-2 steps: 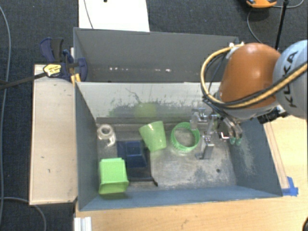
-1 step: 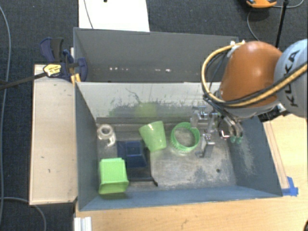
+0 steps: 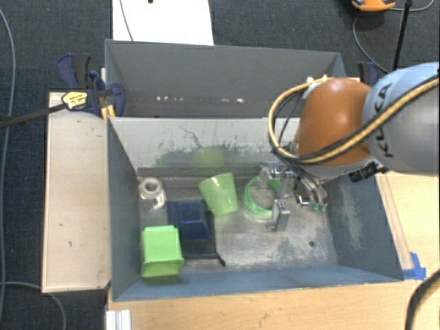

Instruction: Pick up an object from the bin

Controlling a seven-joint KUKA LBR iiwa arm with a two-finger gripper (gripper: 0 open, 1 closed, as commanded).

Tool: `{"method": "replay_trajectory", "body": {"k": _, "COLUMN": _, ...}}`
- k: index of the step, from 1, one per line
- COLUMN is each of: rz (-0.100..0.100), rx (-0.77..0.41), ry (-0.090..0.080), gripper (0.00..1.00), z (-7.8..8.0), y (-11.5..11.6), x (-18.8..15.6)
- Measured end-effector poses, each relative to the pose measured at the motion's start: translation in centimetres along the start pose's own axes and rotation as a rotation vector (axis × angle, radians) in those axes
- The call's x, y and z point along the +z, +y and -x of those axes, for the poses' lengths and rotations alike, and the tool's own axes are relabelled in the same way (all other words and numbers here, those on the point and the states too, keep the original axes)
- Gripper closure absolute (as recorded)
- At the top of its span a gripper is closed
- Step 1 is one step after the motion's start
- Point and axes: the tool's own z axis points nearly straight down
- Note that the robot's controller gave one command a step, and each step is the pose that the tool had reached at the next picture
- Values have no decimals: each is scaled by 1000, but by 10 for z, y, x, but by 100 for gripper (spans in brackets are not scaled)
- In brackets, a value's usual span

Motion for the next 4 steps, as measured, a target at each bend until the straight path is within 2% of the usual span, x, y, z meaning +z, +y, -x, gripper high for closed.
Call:
{"method": "replay_trajectory", "body": {"k": 1, "rz": 0, "rx": -36, "ry": 10, "gripper": 0, "z": 2, "y": 8, "x": 35}}
{"method": "replay_trajectory", "body": {"k": 2, "rz": 1, "rx": -20, "ry": 1, "gripper": 0, "z": -3, "y": 1, "x": 30}}
{"method": "replay_trajectory", "body": {"k": 3, "rz": 1, "rx": 52, "ry": 1, "gripper": 0, "z": -3, "y": -8, "x": 69}}
{"method": "replay_trajectory", "body": {"k": 4, "rz": 1, "rx": -19, "ry": 3, "gripper": 100, "z": -8, "y": -19, "x": 86}}
